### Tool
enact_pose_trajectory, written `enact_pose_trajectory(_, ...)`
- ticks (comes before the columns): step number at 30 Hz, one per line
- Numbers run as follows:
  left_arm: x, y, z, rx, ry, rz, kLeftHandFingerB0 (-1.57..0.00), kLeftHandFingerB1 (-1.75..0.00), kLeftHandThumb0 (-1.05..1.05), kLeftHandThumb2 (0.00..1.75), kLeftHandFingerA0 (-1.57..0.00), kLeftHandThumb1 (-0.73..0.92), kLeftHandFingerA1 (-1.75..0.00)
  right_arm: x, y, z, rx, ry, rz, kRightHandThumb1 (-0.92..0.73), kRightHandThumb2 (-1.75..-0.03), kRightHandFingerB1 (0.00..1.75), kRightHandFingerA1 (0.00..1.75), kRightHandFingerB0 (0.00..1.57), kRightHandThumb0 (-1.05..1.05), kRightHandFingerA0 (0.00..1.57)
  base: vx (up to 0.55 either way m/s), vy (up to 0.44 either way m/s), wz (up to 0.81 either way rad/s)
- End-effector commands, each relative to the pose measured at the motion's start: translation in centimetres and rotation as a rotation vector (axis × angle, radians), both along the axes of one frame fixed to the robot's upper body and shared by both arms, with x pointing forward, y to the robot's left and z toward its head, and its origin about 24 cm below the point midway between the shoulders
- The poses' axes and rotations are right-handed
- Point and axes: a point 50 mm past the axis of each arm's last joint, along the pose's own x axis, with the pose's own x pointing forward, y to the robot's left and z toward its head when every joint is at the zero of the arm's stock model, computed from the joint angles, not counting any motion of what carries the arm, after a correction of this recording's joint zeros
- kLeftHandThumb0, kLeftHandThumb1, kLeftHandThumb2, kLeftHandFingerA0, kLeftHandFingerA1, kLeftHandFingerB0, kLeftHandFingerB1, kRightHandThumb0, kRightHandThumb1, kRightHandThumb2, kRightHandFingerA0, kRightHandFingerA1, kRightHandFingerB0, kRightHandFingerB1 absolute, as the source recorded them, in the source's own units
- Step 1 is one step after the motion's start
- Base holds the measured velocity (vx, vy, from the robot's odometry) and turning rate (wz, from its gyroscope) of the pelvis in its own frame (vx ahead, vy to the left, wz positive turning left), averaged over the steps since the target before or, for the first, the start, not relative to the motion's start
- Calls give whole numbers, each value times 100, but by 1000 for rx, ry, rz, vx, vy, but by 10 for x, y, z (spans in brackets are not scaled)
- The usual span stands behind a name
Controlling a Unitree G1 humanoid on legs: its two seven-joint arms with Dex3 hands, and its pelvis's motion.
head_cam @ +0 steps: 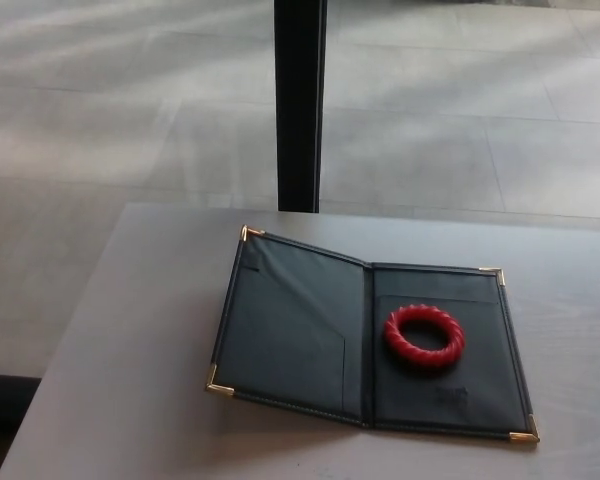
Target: There is a diary kept infront of the robot and the robot uses its right hand to grab its cover and puses it to the left to open it.
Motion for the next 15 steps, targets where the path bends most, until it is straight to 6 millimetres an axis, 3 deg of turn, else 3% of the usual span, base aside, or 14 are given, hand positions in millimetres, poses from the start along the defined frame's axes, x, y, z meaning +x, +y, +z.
enact_pose_trajectory(1,-7,7,3,27,6,12,-14,-66,-67,96,-21,92,-95,-64,-53,-18,106,-63,-247,-89,-67,46,52,53,-78,65,0,0,0)
enact_pose_trajectory(2,-6,6,3,40,17,2,-15,-67,-67,96,-22,92,-98,-81,-60,-30,150,-86,-285,-87,-67,49,56,52,-80,62,0,0,0)
enact_pose_trajectory(3,-7,6,2,36,13,-4,-17,-64,-71,114,-27,89,-80,-89,-63,-36,172,-115,-307,-85,-65,55,63,58,-80,68,0,0,0)
enact_pose_trajectory(4,-7,6,2,27,-2,9,-13,-65,-68,96,-19,92,-96,-96,-66,-44,182,-108,-343,-84,-65,56,64,59,-84,69,0,0,0)
enact_pose_trajectory(6,-9,6,0,16,-17,7,-11,-65,-68,98,-16,92,-95,-106,-71,-57,202,-95,-401,-85,-65,55,65,62,-83,73,0,0,0)
enact_pose_trajectory(8,-10,7,-1,18,4,17,-13,-62,-68,96,-20,92,-91,-129,-74,-82,236,-68,-487,-90,-67,63,75,54,-83,69,0,0,0)
enact_pose_trajectory(13,-11,6,-3,1,-16,35,-10,-62,-69,94,-18,92,-91,-157,-70,-120,330,-39,-609,-91,-67,70,80,49,-86,66,0,0,0)
enact_pose_trajectory(15,-13,6,-6,-4,-8,36,-11,-63,-69,95,-19,92,-91,-168,-67,-134,364,-26,-656,-92,-70,75,93,46,-82,60,0,0,0)
